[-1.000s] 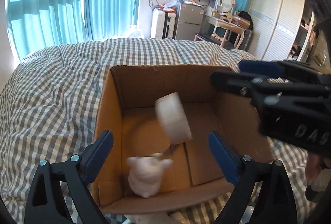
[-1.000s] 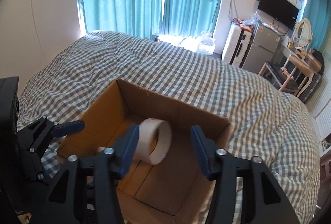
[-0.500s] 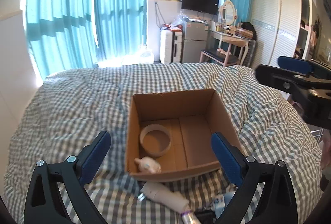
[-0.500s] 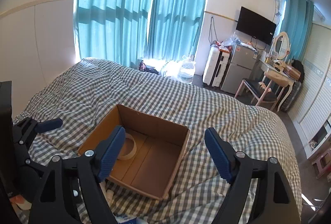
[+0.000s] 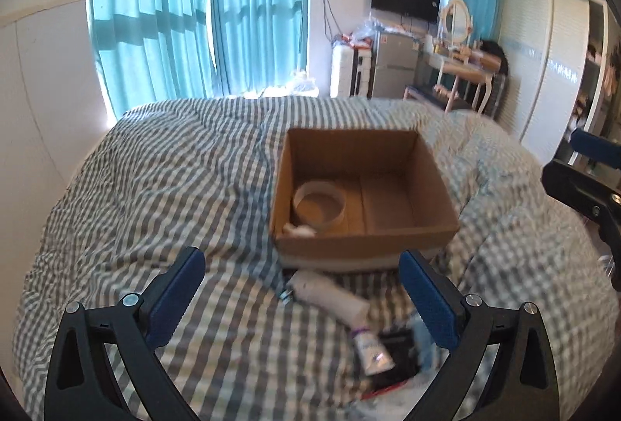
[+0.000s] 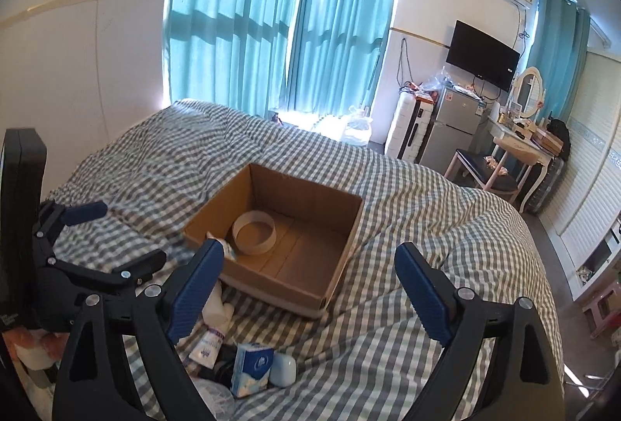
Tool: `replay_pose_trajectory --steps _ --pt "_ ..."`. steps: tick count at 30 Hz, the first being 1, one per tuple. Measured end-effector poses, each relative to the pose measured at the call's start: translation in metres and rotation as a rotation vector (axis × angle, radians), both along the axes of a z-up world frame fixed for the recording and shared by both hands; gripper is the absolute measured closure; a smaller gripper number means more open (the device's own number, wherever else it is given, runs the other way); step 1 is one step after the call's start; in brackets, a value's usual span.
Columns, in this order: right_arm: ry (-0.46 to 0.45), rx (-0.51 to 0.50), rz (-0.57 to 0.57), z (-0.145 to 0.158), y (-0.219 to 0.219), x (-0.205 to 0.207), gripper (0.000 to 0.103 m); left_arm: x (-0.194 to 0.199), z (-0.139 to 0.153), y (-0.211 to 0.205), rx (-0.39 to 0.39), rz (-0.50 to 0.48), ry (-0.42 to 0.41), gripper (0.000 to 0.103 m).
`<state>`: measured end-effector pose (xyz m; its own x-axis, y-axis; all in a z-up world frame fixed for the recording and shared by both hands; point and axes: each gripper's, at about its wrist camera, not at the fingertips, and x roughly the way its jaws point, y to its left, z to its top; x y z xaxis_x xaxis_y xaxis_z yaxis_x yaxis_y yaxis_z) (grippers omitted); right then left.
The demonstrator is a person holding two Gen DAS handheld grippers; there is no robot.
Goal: Organize objects
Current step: 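Lower the right tool and grasp the clear plastic cup of white ties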
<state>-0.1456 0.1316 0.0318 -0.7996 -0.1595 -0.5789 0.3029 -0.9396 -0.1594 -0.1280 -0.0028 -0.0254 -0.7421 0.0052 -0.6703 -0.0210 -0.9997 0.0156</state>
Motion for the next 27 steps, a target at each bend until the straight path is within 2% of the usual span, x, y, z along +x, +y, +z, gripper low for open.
replay_pose_trajectory --steps 2,7,9,17,24,27 --pt "-0.017 -0.001 0.003 -0.016 -0.001 0.005 0.013 0.004 -0.009 -0.003 -0.019 0.01 -0.013 0.0" --pt "-0.076 0.009 -0.009 -0.06 -0.007 0.011 0.013 0.011 -0.04 -0.014 0.002 0.027 -0.077 0.0" --pt "-0.098 0.011 -0.007 -0.076 -0.009 0.013 0.013 0.014 -0.054 -0.013 -0.02 0.039 -0.098 0.0" --pt "-0.242 -0.012 0.02 -0.126 -0.016 0.012 0.013 0.026 -0.098 -0.006 -0.02 0.008 -0.206 0.0" --pt "-0.322 -0.027 0.066 -0.147 -0.024 0.029 0.013 0.045 -0.11 -0.015 -0.053 0.035 -0.223 0.0" --pt "-0.357 -0.015 0.096 -0.155 -0.031 0.036 0.013 0.052 -0.109 -0.015 -0.11 0.039 -0.212 0.0"
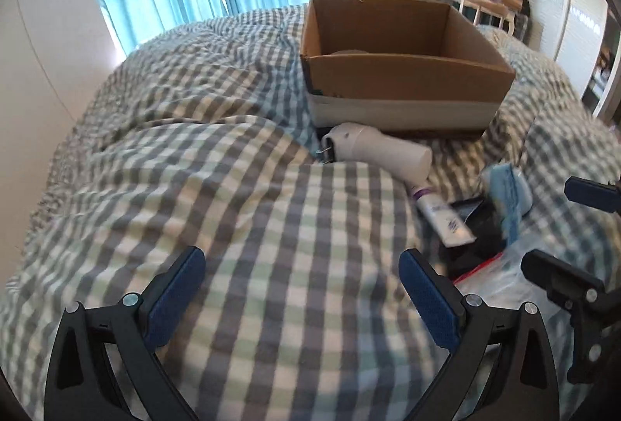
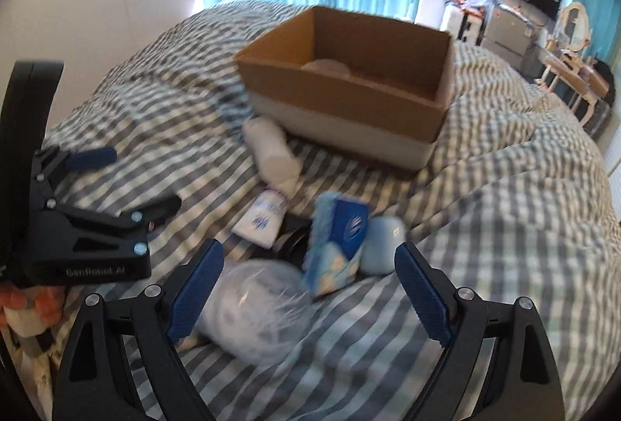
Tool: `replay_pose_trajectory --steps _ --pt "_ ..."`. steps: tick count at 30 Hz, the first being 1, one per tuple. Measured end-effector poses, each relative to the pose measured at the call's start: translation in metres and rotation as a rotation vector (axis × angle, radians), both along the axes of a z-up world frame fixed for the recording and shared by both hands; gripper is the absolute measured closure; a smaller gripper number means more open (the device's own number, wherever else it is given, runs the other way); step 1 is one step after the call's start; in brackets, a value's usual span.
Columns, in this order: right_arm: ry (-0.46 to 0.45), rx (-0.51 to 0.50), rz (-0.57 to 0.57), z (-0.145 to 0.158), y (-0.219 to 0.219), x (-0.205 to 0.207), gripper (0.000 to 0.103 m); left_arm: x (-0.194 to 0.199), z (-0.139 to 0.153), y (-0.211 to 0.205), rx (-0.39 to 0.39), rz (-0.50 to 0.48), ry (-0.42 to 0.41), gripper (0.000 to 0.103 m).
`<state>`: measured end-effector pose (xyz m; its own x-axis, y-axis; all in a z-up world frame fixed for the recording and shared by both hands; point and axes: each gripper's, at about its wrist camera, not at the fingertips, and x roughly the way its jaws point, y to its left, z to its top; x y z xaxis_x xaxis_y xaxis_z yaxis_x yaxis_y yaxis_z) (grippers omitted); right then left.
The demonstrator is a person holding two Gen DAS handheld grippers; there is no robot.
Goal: Organize objects
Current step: 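Lower the right tool and grasp the clear plastic cup of white ties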
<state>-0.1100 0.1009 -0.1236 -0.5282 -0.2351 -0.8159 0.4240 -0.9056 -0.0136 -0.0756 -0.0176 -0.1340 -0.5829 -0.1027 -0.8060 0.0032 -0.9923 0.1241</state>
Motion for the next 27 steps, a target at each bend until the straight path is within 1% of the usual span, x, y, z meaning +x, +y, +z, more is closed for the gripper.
replay_pose_trajectory --steps 1,3,7,13,14,15,20,25,27 --pt "-0.011 0.013 0.009 -0.004 -0.003 0.002 0.013 0.003 0.001 -0.001 -0.019 -0.004 0.002 0.0" --pt "-0.045 -0.005 0.029 -0.012 -0.007 0.003 0.013 0.009 0.001 -0.003 -0.035 -0.004 0.013 0.0" --pt "-0.104 -0.034 0.053 -0.026 -0.014 0.004 0.013 0.014 0.004 -0.014 -0.005 0.015 0.027 0.0" --pt "-0.156 -0.055 0.075 -0.036 -0.021 0.004 0.013 0.015 0.009 -0.026 0.054 0.034 0.044 0.0" --pt "-0.157 -0.052 0.079 -0.036 -0.022 0.005 0.013 0.014 0.009 -0.026 0.054 0.035 0.044 0.0" --pt "-0.149 -0.052 0.085 -0.035 -0.022 0.006 0.016 0.014 0.009 -0.026 0.054 0.036 0.045 0.0" --pt "-0.123 -0.029 0.107 -0.027 -0.027 0.011 0.02 0.012 0.008 -0.025 0.051 0.048 0.046 0.0" --pt "-0.072 -0.049 0.105 -0.006 -0.021 0.017 0.03 0.006 0.009 -0.025 0.055 0.058 0.04 0.0" --pt "-0.047 -0.058 0.097 0.003 -0.017 0.017 0.031 0.003 0.009 -0.026 0.063 0.063 0.036 0.0"
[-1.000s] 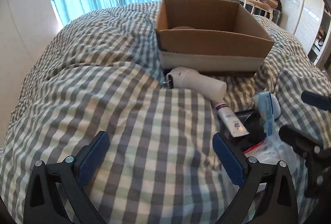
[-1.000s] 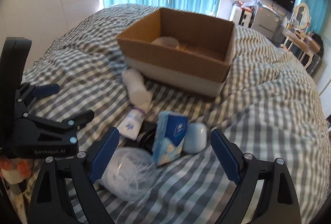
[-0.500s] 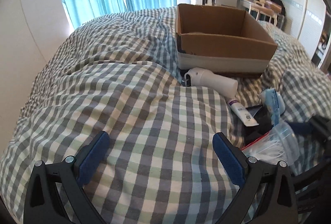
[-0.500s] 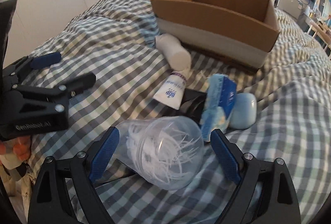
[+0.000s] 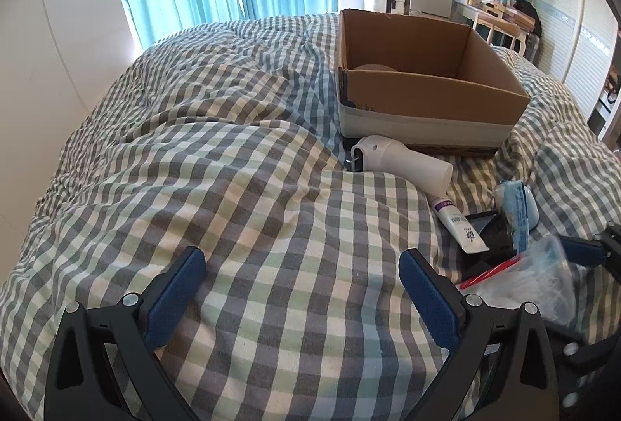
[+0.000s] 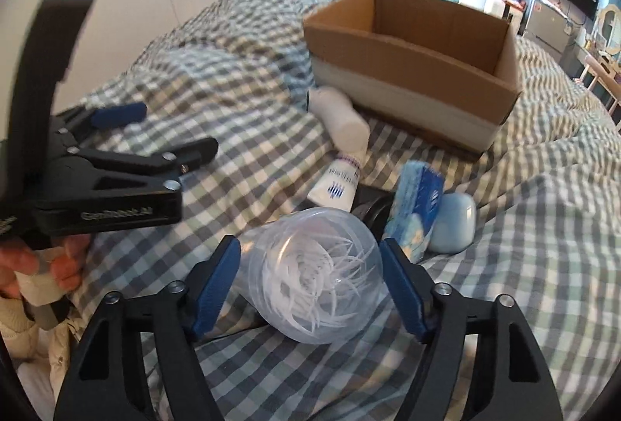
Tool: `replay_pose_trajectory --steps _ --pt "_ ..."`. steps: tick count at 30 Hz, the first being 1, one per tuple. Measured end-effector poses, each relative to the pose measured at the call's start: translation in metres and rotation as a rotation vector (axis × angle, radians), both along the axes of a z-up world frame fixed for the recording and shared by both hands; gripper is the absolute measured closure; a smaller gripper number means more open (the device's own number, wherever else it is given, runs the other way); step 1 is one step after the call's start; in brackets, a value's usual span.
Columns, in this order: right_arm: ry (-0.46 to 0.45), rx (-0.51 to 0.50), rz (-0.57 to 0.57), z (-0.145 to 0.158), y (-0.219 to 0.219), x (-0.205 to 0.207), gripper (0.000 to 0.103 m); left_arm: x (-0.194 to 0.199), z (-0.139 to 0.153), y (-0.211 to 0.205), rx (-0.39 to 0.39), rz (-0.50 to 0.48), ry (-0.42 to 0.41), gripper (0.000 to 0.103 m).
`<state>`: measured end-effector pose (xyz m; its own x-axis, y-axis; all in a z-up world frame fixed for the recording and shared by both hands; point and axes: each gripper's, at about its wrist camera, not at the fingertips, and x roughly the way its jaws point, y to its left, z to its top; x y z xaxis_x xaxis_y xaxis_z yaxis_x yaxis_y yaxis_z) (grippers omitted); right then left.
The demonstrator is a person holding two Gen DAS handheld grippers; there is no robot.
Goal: Organize objects
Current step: 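Lower the right tool and grasp the clear plastic cup of white ties, then grasp the white hair dryer with the left tool while the right tool lifts the cup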
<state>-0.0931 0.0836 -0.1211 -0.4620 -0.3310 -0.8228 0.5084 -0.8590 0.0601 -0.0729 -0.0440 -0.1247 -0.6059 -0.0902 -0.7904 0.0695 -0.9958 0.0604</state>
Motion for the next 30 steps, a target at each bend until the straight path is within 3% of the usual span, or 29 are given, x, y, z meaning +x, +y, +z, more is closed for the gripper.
replay_pose_trajectory --steps 7,16,23,30 --pt "0.118 -0.018 -0.076 0.044 0.025 -0.018 0.033 -0.018 0.003 0.002 0.047 -0.008 -0.003 0.0" --pt "0.262 0.045 -0.182 0.085 0.061 -0.058 0.035 -0.058 0.011 0.019 0.083 -0.043 0.001 0.0" --pt "0.279 0.112 -0.243 0.071 0.078 -0.104 0.035 -0.097 0.002 0.046 0.101 -0.093 0.001 0.0" --pt "0.251 0.163 -0.227 0.042 0.078 -0.118 0.036 -0.125 -0.034 0.075 0.12 -0.115 -0.092 0.0"
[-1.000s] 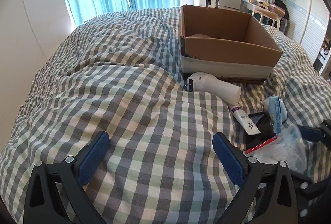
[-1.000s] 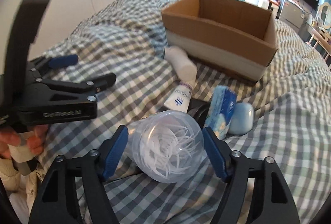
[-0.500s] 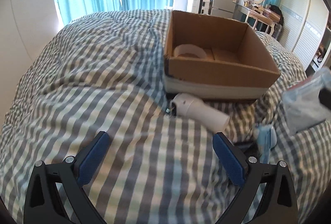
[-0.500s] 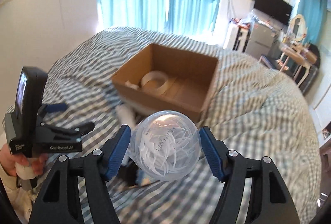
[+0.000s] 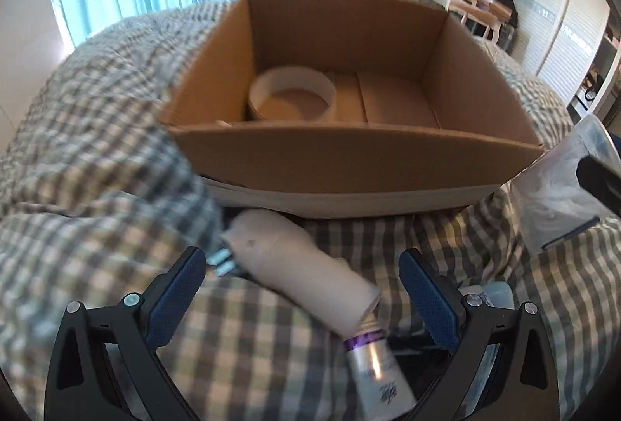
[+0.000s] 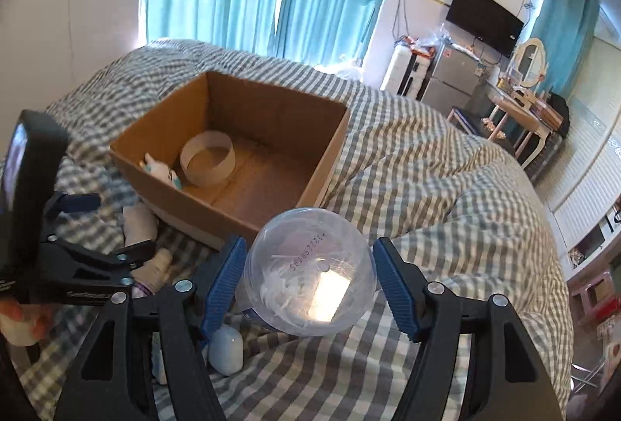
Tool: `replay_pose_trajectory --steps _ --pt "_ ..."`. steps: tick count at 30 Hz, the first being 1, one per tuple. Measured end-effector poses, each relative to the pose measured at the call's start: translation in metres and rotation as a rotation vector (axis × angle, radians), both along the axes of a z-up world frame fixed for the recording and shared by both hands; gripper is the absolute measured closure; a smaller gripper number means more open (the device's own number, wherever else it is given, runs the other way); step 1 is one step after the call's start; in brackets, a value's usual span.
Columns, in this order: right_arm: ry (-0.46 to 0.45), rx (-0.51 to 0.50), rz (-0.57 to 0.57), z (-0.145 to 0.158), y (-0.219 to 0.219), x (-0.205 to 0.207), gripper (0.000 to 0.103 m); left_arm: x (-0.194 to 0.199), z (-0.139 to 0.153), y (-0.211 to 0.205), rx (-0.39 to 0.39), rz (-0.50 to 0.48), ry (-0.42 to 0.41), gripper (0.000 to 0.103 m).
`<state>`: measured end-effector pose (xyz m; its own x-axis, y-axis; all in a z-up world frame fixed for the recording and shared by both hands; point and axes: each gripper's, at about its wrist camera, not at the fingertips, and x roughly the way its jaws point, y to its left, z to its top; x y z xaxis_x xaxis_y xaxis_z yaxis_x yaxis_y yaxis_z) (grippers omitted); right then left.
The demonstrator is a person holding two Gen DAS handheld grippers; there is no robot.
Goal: Organize objects
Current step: 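Grasp the white hair dryer with the left tool while the right tool lifts the cup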
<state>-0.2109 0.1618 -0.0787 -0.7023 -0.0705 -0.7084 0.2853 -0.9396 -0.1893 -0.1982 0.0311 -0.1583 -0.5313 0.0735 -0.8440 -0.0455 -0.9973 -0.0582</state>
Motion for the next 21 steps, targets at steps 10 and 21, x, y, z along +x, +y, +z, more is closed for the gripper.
replay_pose_trajectory --steps 10,21 --pt "-0.025 0.031 0.023 -0.019 -0.009 0.004 0.036 -0.012 -0.029 0.003 -0.001 0.026 -0.09 0.019" --pt "-0.008 0.046 0.007 -0.017 -0.012 0.015 0.036 0.019 -0.015 -0.009 0.02 0.038 -0.088 0.069"
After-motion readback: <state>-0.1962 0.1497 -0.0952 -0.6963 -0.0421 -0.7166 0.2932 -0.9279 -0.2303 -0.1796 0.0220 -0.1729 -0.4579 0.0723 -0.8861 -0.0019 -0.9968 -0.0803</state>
